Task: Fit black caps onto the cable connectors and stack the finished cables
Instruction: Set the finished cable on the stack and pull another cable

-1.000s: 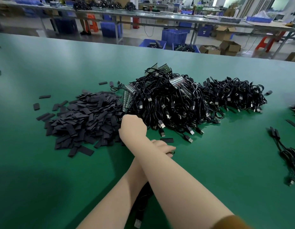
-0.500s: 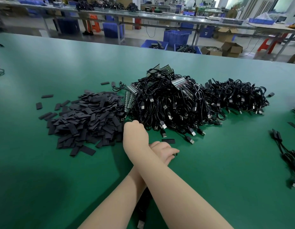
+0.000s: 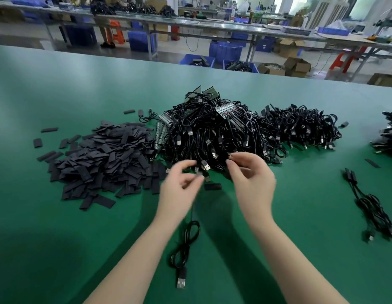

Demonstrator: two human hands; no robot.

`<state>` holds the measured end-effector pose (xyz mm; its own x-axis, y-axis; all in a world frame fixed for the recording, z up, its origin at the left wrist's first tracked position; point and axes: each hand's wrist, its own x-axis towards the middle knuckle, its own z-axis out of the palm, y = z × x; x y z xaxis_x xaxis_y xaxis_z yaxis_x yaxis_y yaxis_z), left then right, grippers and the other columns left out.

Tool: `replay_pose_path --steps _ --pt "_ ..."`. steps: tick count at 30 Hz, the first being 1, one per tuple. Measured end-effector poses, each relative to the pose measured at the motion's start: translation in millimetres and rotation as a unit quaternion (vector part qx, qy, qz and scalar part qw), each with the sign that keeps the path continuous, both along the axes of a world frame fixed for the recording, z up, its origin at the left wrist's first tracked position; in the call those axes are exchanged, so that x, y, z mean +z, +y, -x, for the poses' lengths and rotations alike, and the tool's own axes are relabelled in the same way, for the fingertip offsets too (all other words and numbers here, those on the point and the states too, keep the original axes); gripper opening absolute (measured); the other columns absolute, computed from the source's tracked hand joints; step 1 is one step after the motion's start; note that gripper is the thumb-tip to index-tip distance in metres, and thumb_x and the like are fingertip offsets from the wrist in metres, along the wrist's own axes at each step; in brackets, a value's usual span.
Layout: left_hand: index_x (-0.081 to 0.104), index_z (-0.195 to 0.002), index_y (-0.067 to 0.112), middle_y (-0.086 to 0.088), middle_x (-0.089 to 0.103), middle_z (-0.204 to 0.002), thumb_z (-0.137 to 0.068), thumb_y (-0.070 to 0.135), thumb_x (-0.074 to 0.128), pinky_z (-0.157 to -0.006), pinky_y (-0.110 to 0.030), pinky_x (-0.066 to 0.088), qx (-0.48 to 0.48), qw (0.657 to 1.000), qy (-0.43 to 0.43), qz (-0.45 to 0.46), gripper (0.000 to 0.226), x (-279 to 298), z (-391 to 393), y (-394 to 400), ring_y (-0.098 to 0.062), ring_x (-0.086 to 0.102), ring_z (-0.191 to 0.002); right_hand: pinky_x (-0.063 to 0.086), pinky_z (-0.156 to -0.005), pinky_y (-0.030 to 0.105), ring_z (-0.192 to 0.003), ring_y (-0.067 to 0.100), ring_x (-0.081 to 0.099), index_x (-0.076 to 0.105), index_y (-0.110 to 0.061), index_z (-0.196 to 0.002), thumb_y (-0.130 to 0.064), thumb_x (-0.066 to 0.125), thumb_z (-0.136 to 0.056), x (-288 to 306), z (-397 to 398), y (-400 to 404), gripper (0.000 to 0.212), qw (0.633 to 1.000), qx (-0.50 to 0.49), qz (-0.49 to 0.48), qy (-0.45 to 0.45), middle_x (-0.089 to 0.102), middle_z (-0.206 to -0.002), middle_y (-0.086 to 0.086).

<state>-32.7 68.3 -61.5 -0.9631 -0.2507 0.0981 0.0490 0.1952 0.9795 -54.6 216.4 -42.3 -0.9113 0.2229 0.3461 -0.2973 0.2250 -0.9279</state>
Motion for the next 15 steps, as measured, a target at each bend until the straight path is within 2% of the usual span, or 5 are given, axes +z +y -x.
replay_pose_path --steps 3,6,10,13,15 --pt "0.062 -0.121 0.018 0.001 0.066 -0.096 -0.096 0.012 0.057 -0.069 -0.024 0.054 0.045 0.974 -0.067 -0.210 0.027 15.6 13.8 -26.0 -0.008 0.060 -0.076 0.053 -0.072 0.018 -0.079 0.003 0.069 0.068 -0.032 -0.090 -0.012 0.072 -0.088 -22.6 -0.8 32.3 0.021 0.997 -0.055 0.033 -0.046 0.072 -0.088 -0.018" --pt "0.067 -0.108 0.022 0.002 0.060 -0.089 -0.100 0.012 0.050 -0.062 -0.025 0.056 0.095 0.958 -0.026 -0.270 0.021 50.9 16.6 -56.3 -0.007 0.059 -0.072 0.053 -0.067 0.013 -0.075 0.001 0.070 0.066 -0.031 -0.091 -0.010 0.071 -0.089 -42.4 -4.1 45.4 0.022 0.992 -0.089 0.047 -0.077 0.072 -0.089 -0.013" --pt "0.063 -0.103 0.038 0.015 0.063 -0.090 -0.099 0.020 0.050 -0.059 -0.016 0.048 0.168 0.975 0.148 0.007 0.023 86.3 9.7 -63.8 0.001 0.060 -0.070 0.050 -0.063 0.009 -0.072 -0.002 0.068 0.066 -0.029 -0.091 -0.009 0.071 -0.089 -51.2 -1.4 47.6 0.020 0.988 -0.115 0.075 -0.077 0.072 -0.089 -0.013" --pt "0.066 -0.112 0.035 0.020 0.067 -0.099 -0.096 0.021 0.055 -0.075 -0.014 0.046 0.142 0.936 0.242 0.215 0.024 87.1 6.3 -40.4 0.000 0.058 -0.080 0.052 -0.069 0.011 -0.077 -0.003 0.068 0.068 -0.028 -0.089 -0.010 0.073 -0.087 -53.5 -1.3 48.5 0.020 0.988 -0.112 0.082 -0.073 0.073 -0.082 -0.014" --pt "0.069 -0.117 0.026 0.012 0.069 -0.105 -0.095 0.016 0.058 -0.084 -0.010 0.040 0.110 0.911 0.233 0.321 0.026 68.1 6.9 -17.1 0.001 0.057 -0.091 0.054 -0.072 0.017 -0.080 0.000 0.069 0.068 -0.028 -0.090 -0.011 0.075 -0.087 -54.5 -1.2 50.5 0.018 0.988 -0.104 0.085 -0.080 0.073 -0.084 -0.016"
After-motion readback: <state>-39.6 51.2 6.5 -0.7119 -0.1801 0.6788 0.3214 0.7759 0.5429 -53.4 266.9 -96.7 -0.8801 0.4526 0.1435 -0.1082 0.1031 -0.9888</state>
